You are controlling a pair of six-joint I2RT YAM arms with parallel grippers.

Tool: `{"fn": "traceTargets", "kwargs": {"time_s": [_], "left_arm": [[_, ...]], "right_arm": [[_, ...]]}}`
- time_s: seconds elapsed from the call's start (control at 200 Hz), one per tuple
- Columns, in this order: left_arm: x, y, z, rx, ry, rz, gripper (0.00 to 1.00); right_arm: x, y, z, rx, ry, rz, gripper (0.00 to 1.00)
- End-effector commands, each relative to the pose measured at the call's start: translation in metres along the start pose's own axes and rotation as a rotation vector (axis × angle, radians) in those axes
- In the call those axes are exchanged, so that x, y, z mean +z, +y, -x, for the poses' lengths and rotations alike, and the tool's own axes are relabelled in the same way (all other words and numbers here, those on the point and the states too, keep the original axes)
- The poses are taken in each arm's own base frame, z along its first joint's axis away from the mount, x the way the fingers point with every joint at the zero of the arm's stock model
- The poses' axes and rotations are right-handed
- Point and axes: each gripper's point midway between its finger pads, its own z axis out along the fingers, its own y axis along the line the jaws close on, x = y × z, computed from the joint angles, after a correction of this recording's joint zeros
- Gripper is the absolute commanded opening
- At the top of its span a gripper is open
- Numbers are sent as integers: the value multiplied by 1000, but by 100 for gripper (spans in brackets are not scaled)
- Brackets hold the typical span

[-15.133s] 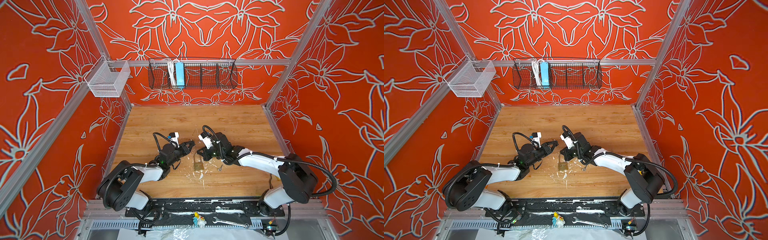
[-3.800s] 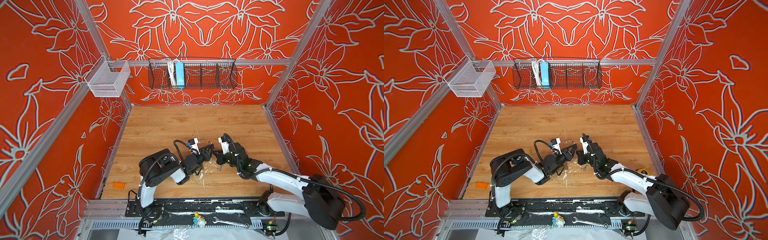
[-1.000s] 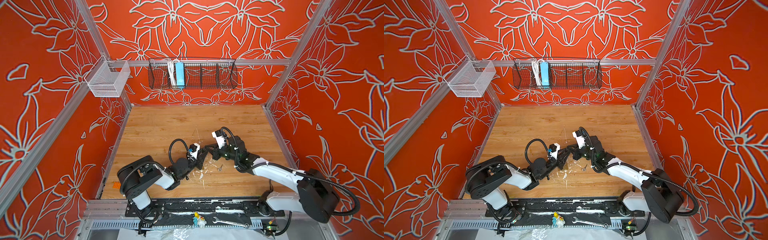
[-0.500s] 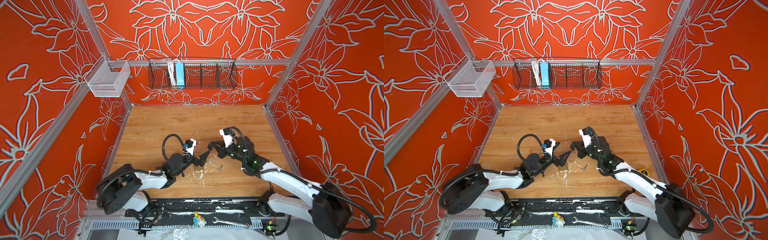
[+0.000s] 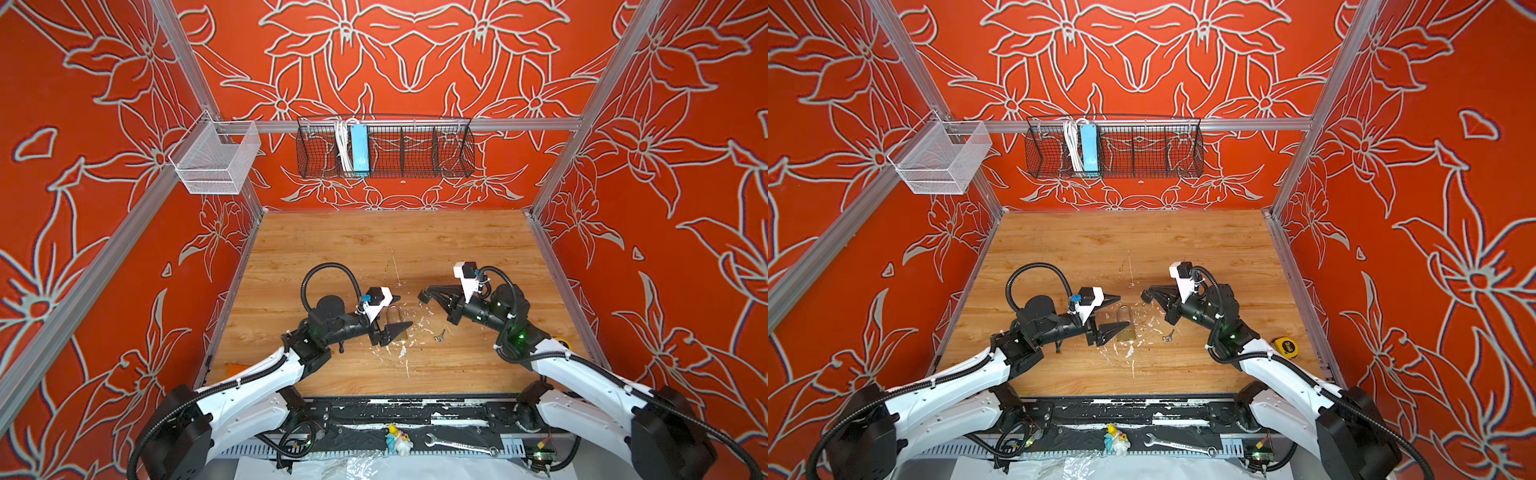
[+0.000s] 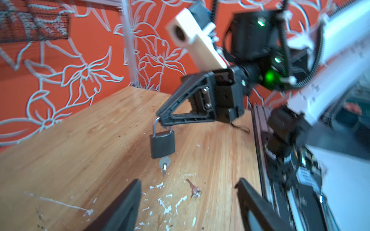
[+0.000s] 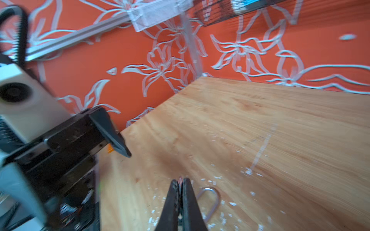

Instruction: Unlock with the key

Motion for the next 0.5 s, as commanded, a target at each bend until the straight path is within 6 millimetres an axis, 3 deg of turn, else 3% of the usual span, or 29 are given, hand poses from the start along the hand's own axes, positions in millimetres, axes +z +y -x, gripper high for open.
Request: {"fn": "traceTargets", "kwargs": {"time_s": [0.0, 0.02, 0.165, 0.495], "left_arm": [[-1, -20, 1, 28, 43, -149, 59], [2, -19, -6, 4, 67, -160, 59], [3, -13, -6, -14, 72, -124, 50], [5, -11, -9, -15, 75, -122, 48]], "right_arm": [[-1, 38, 23, -87, -53, 199, 0], [-1, 41, 23, -89, -50, 213, 0], [-6, 54, 23, -123, -54, 272, 0], [0, 68, 15, -126, -20, 352, 0]]}}
